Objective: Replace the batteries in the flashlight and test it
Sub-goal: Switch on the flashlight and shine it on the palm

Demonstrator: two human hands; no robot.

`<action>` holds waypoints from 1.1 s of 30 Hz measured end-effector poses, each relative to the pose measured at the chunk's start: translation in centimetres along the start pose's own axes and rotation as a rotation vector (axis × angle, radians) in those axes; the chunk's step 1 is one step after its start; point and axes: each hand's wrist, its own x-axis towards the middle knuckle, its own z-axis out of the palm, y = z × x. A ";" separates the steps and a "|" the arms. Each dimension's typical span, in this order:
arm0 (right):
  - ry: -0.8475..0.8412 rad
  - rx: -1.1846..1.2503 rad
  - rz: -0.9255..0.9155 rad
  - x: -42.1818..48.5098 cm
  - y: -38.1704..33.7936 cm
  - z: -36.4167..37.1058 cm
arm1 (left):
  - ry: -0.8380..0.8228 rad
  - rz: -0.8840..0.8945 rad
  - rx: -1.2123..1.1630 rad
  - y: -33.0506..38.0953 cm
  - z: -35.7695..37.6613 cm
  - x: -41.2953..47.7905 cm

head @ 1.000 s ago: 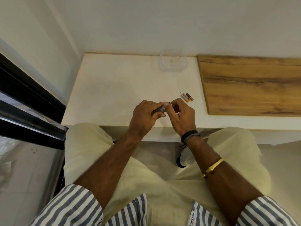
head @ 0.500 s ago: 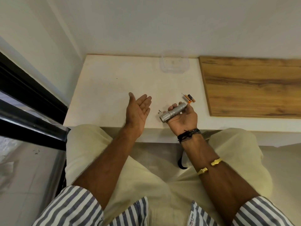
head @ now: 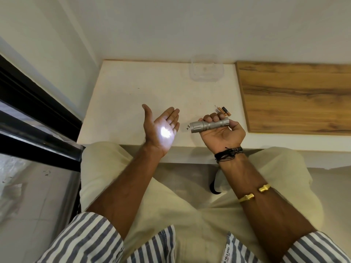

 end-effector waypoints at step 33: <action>-0.161 -0.018 0.077 -0.6 -0.3 0.0 | -0.020 -0.019 0.060 -0.4 0.2 -0.3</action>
